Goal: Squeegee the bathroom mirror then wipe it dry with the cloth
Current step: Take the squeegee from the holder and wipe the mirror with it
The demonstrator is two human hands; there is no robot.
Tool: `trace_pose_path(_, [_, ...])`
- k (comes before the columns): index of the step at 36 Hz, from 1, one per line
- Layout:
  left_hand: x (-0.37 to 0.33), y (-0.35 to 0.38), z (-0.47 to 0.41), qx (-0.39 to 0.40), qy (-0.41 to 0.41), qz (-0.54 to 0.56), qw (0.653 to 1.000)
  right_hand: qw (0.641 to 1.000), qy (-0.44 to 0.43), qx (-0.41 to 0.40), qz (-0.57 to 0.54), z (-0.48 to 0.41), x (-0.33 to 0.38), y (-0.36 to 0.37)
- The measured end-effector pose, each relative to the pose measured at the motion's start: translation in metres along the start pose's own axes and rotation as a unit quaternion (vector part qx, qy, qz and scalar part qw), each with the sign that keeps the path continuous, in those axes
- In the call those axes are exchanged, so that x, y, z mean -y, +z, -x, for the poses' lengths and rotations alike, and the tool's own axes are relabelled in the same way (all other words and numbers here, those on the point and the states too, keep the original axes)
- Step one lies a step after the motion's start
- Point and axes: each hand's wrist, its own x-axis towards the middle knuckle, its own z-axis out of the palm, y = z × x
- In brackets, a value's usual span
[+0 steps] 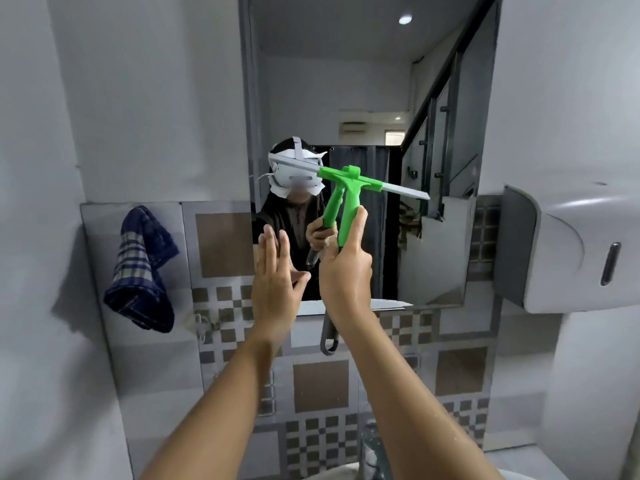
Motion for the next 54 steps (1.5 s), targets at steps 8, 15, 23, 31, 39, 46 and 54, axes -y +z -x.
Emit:
trace_pose_path(8, [0.000, 0.010, 0.021, 0.008, -0.033, 0.013, 0.999, 0.986, -0.095, 0.052, 0.128, 0.000, 0.004, -0.005])
trace_pose_path(15, [-0.013, 0.024, 0.042, -0.016, -0.089, 0.018, 0.996, 0.947, -0.174, 0.063, 0.264, -0.011, -0.027, -0.019])
trace_pose_path(23, [-0.021, 0.043, 0.062, -0.028, -0.146, 0.042, 0.988, 0.909, -0.264, 0.085, 0.312, -0.036, -0.051, -0.053])
trace_pose_path(31, [-0.030, 0.039, 0.069, -0.038, -0.152, 0.038, 0.987, 0.839, -0.363, 0.093, 0.395, -0.072, -0.071, -0.078])
trace_pose_path(39, [-0.024, 0.024, 0.042, -0.088, -0.132, 0.026, 0.987, 0.799, -0.431, 0.056, 0.415, -0.092, -0.099, -0.127])
trace_pose_path(46, [-0.033, -0.012, -0.053, -0.139, -0.049, -0.039, 0.988, 0.806, -0.401, 0.070, 0.430, -0.097, -0.112, -0.166])
trace_pose_path(54, [-0.034, -0.033, -0.116, -0.159, -0.028, -0.068, 0.985, 0.841, -0.354, 0.078, 0.403, -0.082, -0.130, -0.179])
